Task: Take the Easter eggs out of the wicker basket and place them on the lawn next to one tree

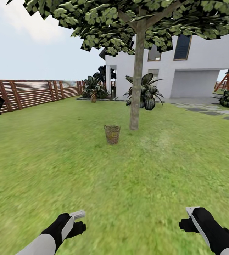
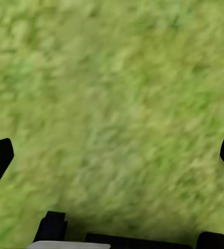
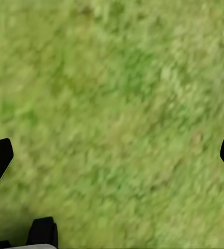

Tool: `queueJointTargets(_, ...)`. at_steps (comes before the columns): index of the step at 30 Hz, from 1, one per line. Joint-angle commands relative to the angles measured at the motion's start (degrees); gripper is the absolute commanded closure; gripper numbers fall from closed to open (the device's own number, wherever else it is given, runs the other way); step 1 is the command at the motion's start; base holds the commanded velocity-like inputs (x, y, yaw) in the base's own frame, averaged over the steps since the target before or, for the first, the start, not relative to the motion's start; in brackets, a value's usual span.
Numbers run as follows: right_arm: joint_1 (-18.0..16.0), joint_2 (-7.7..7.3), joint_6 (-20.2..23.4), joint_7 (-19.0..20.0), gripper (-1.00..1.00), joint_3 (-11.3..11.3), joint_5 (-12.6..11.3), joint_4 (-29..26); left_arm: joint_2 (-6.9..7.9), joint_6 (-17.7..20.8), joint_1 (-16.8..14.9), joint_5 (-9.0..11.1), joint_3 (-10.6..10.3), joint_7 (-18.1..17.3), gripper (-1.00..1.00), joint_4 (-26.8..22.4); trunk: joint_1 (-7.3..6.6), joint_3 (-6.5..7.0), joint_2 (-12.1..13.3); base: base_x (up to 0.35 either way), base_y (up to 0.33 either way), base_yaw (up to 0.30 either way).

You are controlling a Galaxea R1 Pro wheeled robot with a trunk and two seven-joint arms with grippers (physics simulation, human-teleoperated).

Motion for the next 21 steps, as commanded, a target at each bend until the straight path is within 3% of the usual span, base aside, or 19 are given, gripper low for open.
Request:
queueJointTargets(1, -0.04, -0.05, 0.25, 0.18, -1.0, 0.12, 0.02, -0.05, -0.05, 0.32, -0.02, 0.03, 0.27, 0.21, -1.0, -0.13, 0.04, -0.07, -0.03, 0.343, 0.0, 0.0)
queueJointTargets(21, -0.04, 0.04, 0.22, 0.18, -1.0, 0.12, 0.02, -0.03, -0.02, 0.32, -0.02, 0.03, 0.24, 0.21, -1.0, -0.16, 0.04, -0.07, -0.03, 0.343, 0.0, 0.0)
